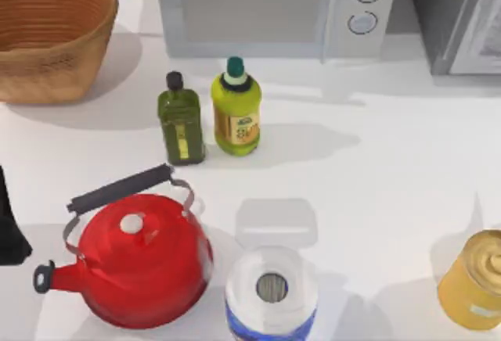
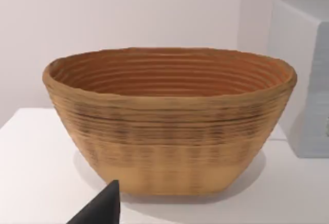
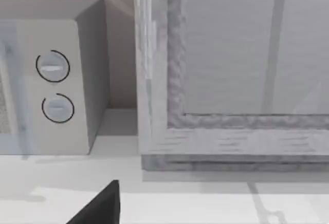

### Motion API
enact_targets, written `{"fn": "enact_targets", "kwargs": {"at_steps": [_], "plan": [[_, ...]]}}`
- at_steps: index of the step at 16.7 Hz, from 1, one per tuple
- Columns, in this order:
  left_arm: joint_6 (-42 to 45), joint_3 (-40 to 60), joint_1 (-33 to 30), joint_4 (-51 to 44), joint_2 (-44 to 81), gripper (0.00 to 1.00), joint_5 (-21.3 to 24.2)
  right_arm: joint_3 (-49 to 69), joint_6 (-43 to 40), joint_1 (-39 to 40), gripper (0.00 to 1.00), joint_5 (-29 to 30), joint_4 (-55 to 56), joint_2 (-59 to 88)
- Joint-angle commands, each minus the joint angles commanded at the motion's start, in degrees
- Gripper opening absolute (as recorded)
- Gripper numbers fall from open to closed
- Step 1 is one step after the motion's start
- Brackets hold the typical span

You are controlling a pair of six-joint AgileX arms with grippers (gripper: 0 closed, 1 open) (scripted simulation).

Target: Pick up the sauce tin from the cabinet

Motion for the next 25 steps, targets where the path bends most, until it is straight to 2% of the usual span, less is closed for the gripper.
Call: {"fn": "enact_targets", "kwargs": {"at_steps": [4, 8, 20, 25], "plan": [[0.0, 0.0, 0.0, 0.0, 0.0, 1.0, 0.0, 1.8, 0.0, 0.2, 1.0, 0.3, -0.4, 1.6], [0.0, 0.0, 0.0, 0.0, 0.0, 1.0, 0.0, 12.7, 0.2, 1.5, 1.0, 1.7, -3.1, 10.8], [0.0, 0.0, 0.0, 0.0, 0.0, 1.0, 0.0, 75.2, 0.7, 8.2, 1.0, 8.5, -18.5, 58.2], [0.0, 0.0, 0.0, 0.0, 0.0, 1.0, 0.0, 94.5, 0.8, 10.0, 1.0, 10.6, -22.7, 72.1]]}}
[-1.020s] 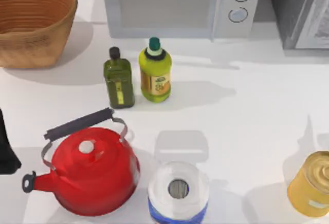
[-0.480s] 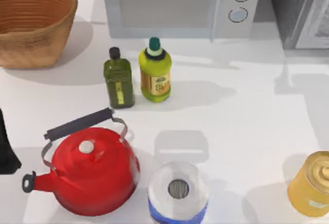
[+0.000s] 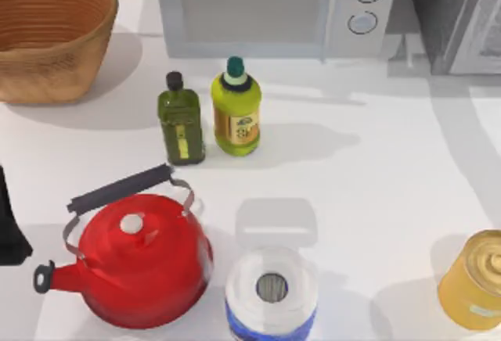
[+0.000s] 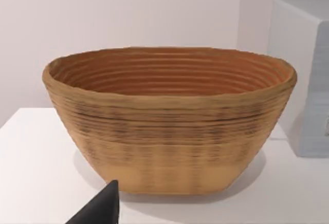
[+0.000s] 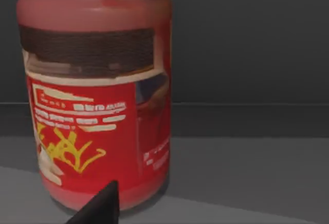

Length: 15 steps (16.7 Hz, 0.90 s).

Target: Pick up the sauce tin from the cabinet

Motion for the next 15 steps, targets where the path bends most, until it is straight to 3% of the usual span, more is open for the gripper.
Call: {"fn": "enact_targets", "kwargs": {"at_steps": [9, 15], "plan": [[0.0, 0.0, 0.0, 0.0, 0.0, 1.0, 0.0, 5.3, 0.1, 0.4, 1.0, 0.8, -1.1, 3.9], [0.0, 0.0, 0.0, 0.0, 0.0, 1.0, 0.0, 10.1, 0.4, 8.1, 1.0, 8.7, 0.0, 10.3]]}}
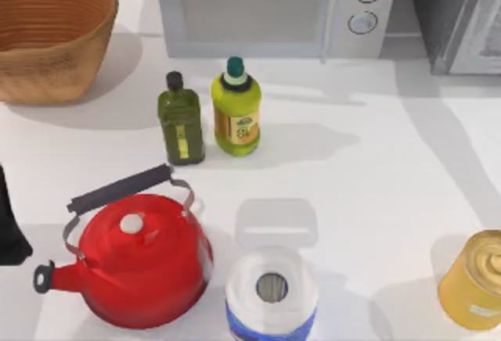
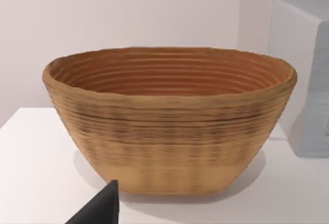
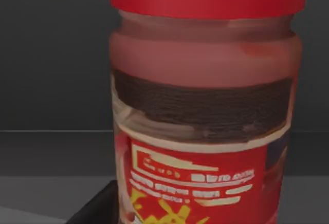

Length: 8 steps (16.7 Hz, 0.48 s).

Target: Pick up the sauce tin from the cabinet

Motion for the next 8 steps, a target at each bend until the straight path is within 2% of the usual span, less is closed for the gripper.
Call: {"fn": "enact_targets", "kwargs": {"at_steps": [3, 8], "plan": [[0.0, 0.0, 0.0, 0.0, 0.0, 1.0, 0.0, 1.7, 0.1, 2.9, 1.0, 3.2, 0.5, 2.3], [0.0, 0.0, 0.0, 0.0, 0.0, 1.0, 0.0, 1.6, 0.1, 2.7, 1.0, 3.0, 0.5, 2.3]]}}
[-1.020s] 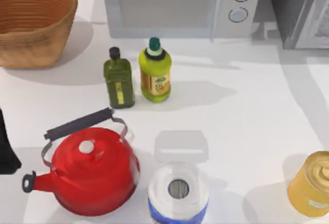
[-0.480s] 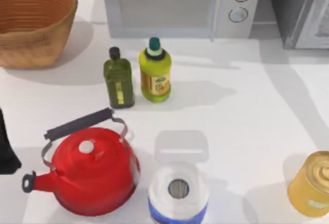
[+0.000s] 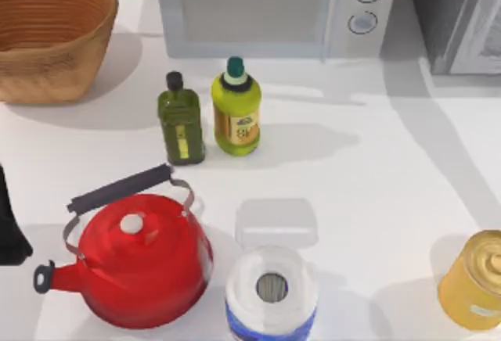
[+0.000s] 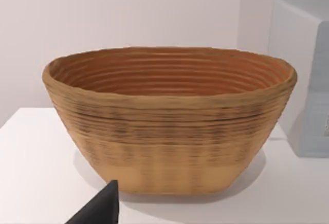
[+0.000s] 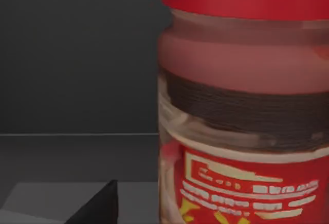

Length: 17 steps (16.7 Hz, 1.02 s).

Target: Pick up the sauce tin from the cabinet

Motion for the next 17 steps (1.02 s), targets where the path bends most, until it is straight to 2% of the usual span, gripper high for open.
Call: {"fn": "enact_targets", "kwargs": {"at_steps": [8, 12, 17], "plan": [[0.0, 0.0, 0.0, 0.0, 0.0, 1.0, 0.0, 12.0, 0.0, -3.5, 1.0, -3.4, -0.1, 11.7], [0.0, 0.0, 0.0, 0.0, 0.0, 1.0, 0.0, 12.6, 0.0, -3.7, 1.0, -3.6, -0.1, 12.3], [0.0, 0.0, 0.0, 0.0, 0.0, 1.0, 0.0, 12.6, 0.0, -3.7, 0.62, -3.6, -0.1, 12.3]]}}
